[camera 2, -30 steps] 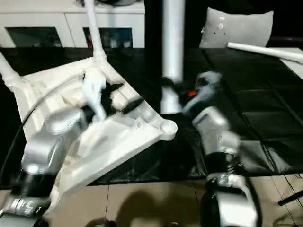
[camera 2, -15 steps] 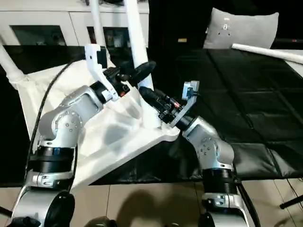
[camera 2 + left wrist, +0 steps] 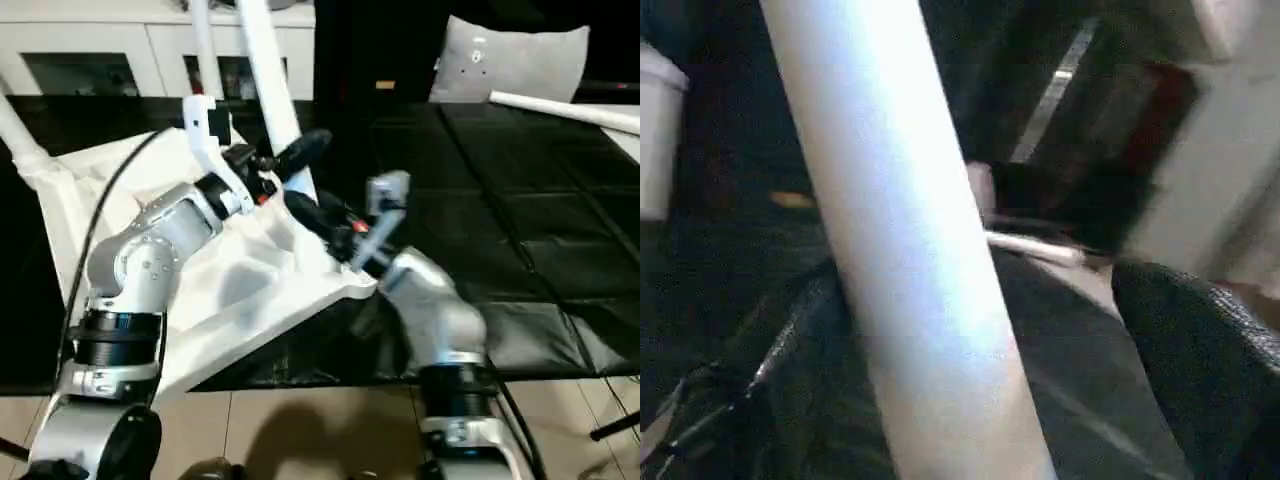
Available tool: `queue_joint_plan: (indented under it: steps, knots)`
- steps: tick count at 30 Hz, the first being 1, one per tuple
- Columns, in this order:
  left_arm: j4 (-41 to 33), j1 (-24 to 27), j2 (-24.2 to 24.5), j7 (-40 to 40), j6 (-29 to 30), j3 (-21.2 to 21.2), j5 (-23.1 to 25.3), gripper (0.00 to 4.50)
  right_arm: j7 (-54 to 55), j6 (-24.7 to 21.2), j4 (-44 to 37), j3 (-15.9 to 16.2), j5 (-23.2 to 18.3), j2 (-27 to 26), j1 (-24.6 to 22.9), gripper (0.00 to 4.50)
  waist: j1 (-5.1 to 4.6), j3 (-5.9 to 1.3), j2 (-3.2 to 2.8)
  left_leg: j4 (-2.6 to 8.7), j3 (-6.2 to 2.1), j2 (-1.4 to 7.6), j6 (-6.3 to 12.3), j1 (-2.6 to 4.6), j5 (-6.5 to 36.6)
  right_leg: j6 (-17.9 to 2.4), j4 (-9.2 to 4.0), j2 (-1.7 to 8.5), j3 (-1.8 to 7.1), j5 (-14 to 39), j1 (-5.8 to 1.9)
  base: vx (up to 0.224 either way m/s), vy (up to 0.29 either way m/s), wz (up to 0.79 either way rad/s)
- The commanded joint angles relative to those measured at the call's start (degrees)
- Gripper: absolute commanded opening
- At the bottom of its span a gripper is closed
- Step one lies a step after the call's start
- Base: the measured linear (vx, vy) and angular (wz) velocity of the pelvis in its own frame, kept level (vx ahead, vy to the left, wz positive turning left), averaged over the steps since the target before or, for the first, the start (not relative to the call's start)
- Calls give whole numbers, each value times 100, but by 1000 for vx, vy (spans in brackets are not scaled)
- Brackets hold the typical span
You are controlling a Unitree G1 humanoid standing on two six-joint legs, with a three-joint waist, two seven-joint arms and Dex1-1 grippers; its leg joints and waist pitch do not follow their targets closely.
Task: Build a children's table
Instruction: Pick table leg
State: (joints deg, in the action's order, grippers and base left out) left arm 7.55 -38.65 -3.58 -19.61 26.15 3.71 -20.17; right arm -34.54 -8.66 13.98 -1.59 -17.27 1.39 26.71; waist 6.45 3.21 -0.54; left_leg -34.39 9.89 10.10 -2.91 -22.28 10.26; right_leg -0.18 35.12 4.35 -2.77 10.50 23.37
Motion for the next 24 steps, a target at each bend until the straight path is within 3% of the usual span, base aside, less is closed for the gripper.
queue_joint_plan:
  steps: [1, 3, 7, 13, 15, 16, 24]
  knots:
    - [-51, 29, -184, 380, -481, -274, 411, 416, 511, 515, 121, 92, 396, -180, 113, 183, -8, -407, 56, 420, -82, 263, 48, 77, 838, -875, -438, 387, 215, 1141, -287, 0, 0, 0]
    - [47, 62, -243, 683, -901, -376, 718, 411, 724, 802, 162, 136, 561, -296, 114, 183, -10, -415, 57, 428, -91, 266, 121, 72, 832, -880, -424, 377, 215, 973, -296, 0, 0, 0]
    - [103, 99, -267, 699, -1175, -497, 840, 374, 803, 1105, 211, 351, 856, -251, 96, 183, -7, -416, 52, 407, -75, 250, 212, 77, 769, -946, -390, 359, 219, 638, -299, 0, 0, 0]
    - [250, 149, -535, 840, -1385, -357, 781, 324, 1102, 1865, 477, 376, 1183, -350, 161, 183, -24, -399, 71, 415, -70, 248, 250, 68, 928, -1009, -409, 369, 222, 827, -299, 0, 0, 0]
    - [328, 110, -571, 901, -1517, -326, 778, 317, 1142, 1967, 585, 369, 1202, -357, 184, 183, -30, -404, 105, 413, -70, 250, 275, 68, 913, -984, -405, 366, 222, 841, -306, 0, 0, 0]
    - [357, 96, -572, 907, -1542, -327, 775, 306, 1139, 1979, 609, 370, 1192, -355, 190, 183, -31, -401, 81, 415, -75, 254, 289, 71, 912, -986, -404, 363, 221, 837, -300, 0, 0, 0]
    - [470, 45, -680, 852, -1571, -191, 522, 238, 1072, 2300, 773, 535, 1328, -310, 210, 183, -46, -408, 83, 392, -66, 256, 408, 74, 795, -1097, -375, 360, 222, 575, -300, 0, 0, 0]
